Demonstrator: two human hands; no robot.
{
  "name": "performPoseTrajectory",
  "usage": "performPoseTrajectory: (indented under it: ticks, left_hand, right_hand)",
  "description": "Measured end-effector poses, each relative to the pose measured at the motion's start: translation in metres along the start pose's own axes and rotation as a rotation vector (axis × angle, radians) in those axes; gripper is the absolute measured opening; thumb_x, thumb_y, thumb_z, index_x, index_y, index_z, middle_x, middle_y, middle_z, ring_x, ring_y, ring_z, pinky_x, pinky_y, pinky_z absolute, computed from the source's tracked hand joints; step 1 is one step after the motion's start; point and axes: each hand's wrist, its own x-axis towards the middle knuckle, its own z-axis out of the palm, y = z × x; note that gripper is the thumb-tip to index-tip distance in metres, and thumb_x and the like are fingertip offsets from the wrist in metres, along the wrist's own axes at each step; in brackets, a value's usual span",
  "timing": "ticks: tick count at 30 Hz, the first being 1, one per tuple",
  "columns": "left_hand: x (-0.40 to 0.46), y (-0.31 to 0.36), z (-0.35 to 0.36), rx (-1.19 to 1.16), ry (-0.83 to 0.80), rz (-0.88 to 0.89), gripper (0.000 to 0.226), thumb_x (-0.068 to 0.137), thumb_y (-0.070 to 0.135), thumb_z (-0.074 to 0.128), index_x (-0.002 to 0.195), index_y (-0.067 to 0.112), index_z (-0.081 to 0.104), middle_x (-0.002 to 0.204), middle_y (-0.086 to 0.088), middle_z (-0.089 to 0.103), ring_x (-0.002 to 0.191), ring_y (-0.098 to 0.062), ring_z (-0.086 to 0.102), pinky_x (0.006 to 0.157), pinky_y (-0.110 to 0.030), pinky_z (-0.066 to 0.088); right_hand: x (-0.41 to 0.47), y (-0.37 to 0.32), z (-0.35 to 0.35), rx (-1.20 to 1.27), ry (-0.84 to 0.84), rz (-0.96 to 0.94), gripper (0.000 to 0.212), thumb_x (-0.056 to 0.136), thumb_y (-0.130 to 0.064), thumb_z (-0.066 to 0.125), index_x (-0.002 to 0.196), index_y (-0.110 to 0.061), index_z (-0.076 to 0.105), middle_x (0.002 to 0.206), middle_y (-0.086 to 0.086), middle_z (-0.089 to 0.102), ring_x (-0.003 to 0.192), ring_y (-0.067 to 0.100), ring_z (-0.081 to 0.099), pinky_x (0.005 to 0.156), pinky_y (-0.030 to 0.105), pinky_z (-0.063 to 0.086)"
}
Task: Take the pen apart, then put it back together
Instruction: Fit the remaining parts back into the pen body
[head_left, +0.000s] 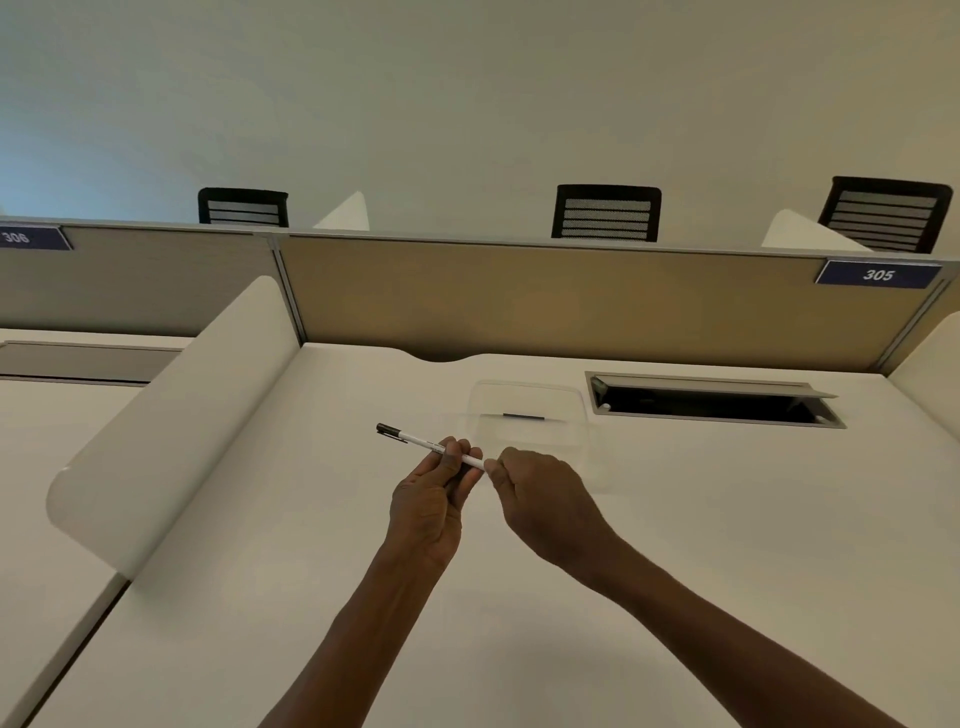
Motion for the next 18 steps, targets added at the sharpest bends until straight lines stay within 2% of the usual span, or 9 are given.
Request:
performPoseTrajectory:
  ticks: [3, 5, 8, 10, 12, 14, 16, 18]
  left_hand:
    - [0.0, 0.002, -0.003, -0.008, 0.016, 0.0, 0.015, 0.091, 0.008, 0.06, 0.099, -0.002, 0.067, 0.081, -0.011, 0.076, 0.076, -0.02, 0.075, 0.057, -0.023, 0.059]
    - [0.0, 0.002, -0.003, -0.014, 0.019, -0.01, 0.015, 0.09, 0.008, 0.061, 0.099, -0.002, 0.068, 0.08, -0.011, 0.076, 0.076, -0.02, 0.075, 0.057, -0.023, 0.059]
    - [-0.002, 0.0, -0.002, -0.041, 0.017, -0.019, 0.015, 0.089, 0.008, 0.062, 0.098, -0.003, 0.067, 0.079, -0.011, 0.075, 0.075, -0.02, 0.075, 0.058, -0.024, 0.059]
    - [-0.003, 0.001, -0.002, -0.064, 0.017, -0.021, 0.015, 0.091, 0.007, 0.06, 0.098, -0.003, 0.067, 0.078, -0.011, 0.075, 0.074, -0.02, 0.075, 0.059, -0.024, 0.059]
    - [-0.004, 0.0, -0.002, -0.074, 0.02, -0.023, 0.014, 0.092, 0.007, 0.059, 0.097, -0.004, 0.067, 0.077, -0.011, 0.074, 0.073, -0.02, 0.075, 0.059, -0.024, 0.06]
    - [-0.005, -0.001, -0.001, -0.076, 0.026, -0.03, 0.013, 0.092, 0.006, 0.058, 0.095, -0.004, 0.067, 0.076, -0.01, 0.074, 0.071, -0.019, 0.074, 0.058, -0.024, 0.059]
    - [-0.005, -0.003, -0.001, -0.074, 0.031, -0.035, 0.013, 0.092, 0.006, 0.058, 0.094, -0.004, 0.067, 0.075, -0.01, 0.074, 0.071, -0.019, 0.074, 0.058, -0.024, 0.059]
    - [-0.006, -0.004, -0.001, -0.072, 0.04, -0.039, 0.013, 0.092, 0.006, 0.058, 0.093, -0.004, 0.067, 0.074, -0.01, 0.074, 0.07, -0.019, 0.075, 0.057, -0.024, 0.059]
  right_hand:
    - [0.0, 0.008, 0.001, -0.199, -0.001, -0.205, 0.036, 0.102, -0.037, 0.036, 0.078, -0.014, 0.049, 0.065, 0.002, 0.052, 0.048, 0.02, 0.044, 0.043, 0.031, 0.033]
    - [0.0, 0.011, 0.001, -0.248, 0.021, -0.281, 0.033, 0.101, -0.031, 0.043, 0.074, -0.012, 0.05, 0.062, 0.004, 0.053, 0.045, 0.021, 0.042, 0.04, 0.03, 0.03]
    - [0.001, 0.009, 0.004, -0.114, 0.099, -0.227, 0.033, 0.099, -0.025, 0.05, 0.068, -0.012, 0.047, 0.056, 0.005, 0.051, 0.044, 0.021, 0.036, 0.042, 0.031, 0.027]
    - [0.002, 0.0, 0.009, 0.091, 0.106, -0.112, 0.038, 0.1, -0.026, 0.046, 0.065, -0.012, 0.047, 0.053, 0.003, 0.05, 0.046, 0.021, 0.04, 0.046, 0.037, 0.033]
    - [0.002, -0.008, 0.013, 0.365, 0.096, 0.068, 0.044, 0.101, -0.026, 0.047, 0.058, -0.016, 0.047, 0.048, -0.006, 0.046, 0.045, 0.013, 0.041, 0.047, 0.03, 0.034]
    - [0.003, -0.013, 0.011, 0.616, 0.064, 0.301, 0.048, 0.099, -0.025, 0.049, 0.051, -0.021, 0.047, 0.041, -0.009, 0.041, 0.039, 0.007, 0.036, 0.044, 0.02, 0.03]
    - [0.002, -0.017, 0.009, 0.848, -0.007, 0.525, 0.046, 0.098, -0.026, 0.049, 0.053, -0.016, 0.051, 0.041, -0.009, 0.036, 0.035, 0.006, 0.028, 0.04, 0.023, 0.027]
    - [0.001, -0.02, 0.008, 1.022, -0.065, 0.659, 0.041, 0.098, -0.025, 0.047, 0.059, -0.012, 0.053, 0.042, -0.005, 0.034, 0.034, 0.008, 0.024, 0.039, 0.02, 0.023]
